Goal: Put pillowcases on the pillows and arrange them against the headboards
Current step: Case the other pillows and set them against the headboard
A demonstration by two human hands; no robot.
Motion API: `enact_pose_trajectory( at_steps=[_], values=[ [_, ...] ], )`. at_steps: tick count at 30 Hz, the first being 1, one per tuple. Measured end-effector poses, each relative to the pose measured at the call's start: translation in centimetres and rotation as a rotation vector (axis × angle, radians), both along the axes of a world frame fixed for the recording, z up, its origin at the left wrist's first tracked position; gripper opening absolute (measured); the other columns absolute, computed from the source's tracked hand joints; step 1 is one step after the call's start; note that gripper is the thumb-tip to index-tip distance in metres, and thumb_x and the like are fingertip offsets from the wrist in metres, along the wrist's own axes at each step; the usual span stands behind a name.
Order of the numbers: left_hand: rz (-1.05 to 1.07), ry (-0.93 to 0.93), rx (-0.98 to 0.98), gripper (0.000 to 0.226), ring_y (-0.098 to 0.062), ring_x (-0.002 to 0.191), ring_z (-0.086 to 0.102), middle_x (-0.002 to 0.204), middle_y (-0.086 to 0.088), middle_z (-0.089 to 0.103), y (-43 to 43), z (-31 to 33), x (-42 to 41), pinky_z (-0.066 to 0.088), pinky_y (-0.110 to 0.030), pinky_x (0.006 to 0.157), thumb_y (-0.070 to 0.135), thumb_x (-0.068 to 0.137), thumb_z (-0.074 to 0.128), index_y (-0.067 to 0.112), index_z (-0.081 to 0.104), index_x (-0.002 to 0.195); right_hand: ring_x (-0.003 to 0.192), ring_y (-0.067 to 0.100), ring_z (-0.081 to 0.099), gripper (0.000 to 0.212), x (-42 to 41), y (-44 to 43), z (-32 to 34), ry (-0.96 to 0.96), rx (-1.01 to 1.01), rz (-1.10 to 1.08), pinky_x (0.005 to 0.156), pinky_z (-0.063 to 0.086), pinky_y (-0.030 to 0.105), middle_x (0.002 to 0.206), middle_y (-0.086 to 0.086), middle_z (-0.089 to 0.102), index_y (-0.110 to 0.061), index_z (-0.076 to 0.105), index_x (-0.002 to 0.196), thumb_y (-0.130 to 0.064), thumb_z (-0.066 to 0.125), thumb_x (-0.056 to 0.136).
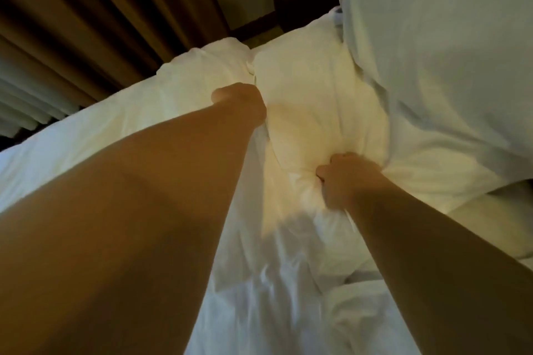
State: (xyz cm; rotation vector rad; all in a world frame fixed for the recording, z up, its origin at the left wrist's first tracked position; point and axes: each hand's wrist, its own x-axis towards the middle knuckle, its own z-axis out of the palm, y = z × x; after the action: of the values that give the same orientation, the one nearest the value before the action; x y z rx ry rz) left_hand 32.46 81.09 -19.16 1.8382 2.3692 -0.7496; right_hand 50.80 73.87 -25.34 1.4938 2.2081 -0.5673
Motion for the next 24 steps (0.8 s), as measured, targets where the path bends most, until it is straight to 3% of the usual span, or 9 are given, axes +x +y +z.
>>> enact_pose_trajectory(
  at_steps=[3, 5, 10, 17, 22, 24],
  values=[
    [0.085, -0.13, 0.044, 0.039, -0.028, 0.108, 0.057, 0.115, -0.011, 0.058, 1.7, -2.9, -0.8, 0.043, -0.033, 0.089, 0.037, 0.1, 0.042, 0.008, 0.054, 0.122, 0.128, 0.027, 0.041, 0.038, 0.0, 0.0, -0.2, 0.041, -0.017, -0.036, 0.097, 0.037, 0.044, 0.132, 0.003, 0.046, -0.031, 0.051, 0.131, -0.031, 0.037, 0.096],
    [0.153, -0.184, 0.054, 0.043, -0.03, 0.116, 0.054, 0.124, -0.015, 0.056, 2.6, -3.8, -1.1, 0.042, -0.034, 0.095, 0.036, 0.102, 0.039, 0.005, 0.051, 0.128, 0.127, 0.026, 0.04, 0.036, 0.2, -0.3, 0.0, 0.05, -0.038, -0.014, 0.096, 0.037, 0.045, 0.132, 0.001, 0.044, -0.035, 0.049, 0.129, -0.033, 0.041, 0.094],
    [0.223, -0.332, 0.315, 0.056, -0.029, 0.12, 0.052, 0.137, -0.015, 0.048, 5.1, -4.4, -1.5, 0.044, -0.033, 0.097, 0.028, 0.099, 0.05, 0.01, 0.026, 0.146, 0.124, 0.025, 0.039, 0.034, 0.5, -0.5, 0.5, 0.063, -0.043, 0.013, 0.096, 0.038, 0.045, 0.128, 0.0, 0.043, -0.037, 0.05, 0.124, -0.037, 0.049, 0.09],
    [0.106, -0.258, 0.272, 0.035, -0.03, 0.118, 0.051, 0.132, -0.018, 0.051, 7.1, -5.8, -1.5, 0.042, -0.034, 0.1, 0.019, 0.1, 0.045, 0.008, 0.047, 0.133, 0.125, 0.023, 0.038, 0.031, 0.2, -0.2, 0.7, 0.092, -0.066, -0.034, 0.096, 0.037, 0.045, 0.129, -0.002, 0.044, -0.037, 0.053, 0.124, -0.036, 0.044, 0.094],
    [0.083, -0.089, 0.356, 0.034, -0.025, 0.106, 0.048, 0.117, -0.011, 0.056, 6.7, -5.8, -3.2, 0.039, -0.03, 0.096, 0.033, 0.096, 0.051, 0.01, 0.057, 0.121, 0.13, 0.024, 0.034, 0.041, -0.7, 0.6, 1.6, -0.002, -0.202, -0.044, 0.099, 0.04, 0.051, 0.137, -0.001, 0.04, -0.034, 0.047, 0.134, -0.035, 0.049, 0.093],
    [0.15, -0.092, 0.395, 0.037, -0.025, 0.106, 0.046, 0.12, -0.012, 0.055, 6.0, -5.9, -4.1, 0.04, -0.029, 0.094, 0.03, 0.095, 0.055, 0.012, 0.054, 0.127, 0.129, 0.025, 0.034, 0.042, -0.9, 0.5, 1.7, -0.015, -0.211, -0.048, 0.098, 0.04, 0.052, 0.136, 0.0, 0.041, -0.033, 0.048, 0.134, -0.035, 0.051, 0.093]
  ],
)
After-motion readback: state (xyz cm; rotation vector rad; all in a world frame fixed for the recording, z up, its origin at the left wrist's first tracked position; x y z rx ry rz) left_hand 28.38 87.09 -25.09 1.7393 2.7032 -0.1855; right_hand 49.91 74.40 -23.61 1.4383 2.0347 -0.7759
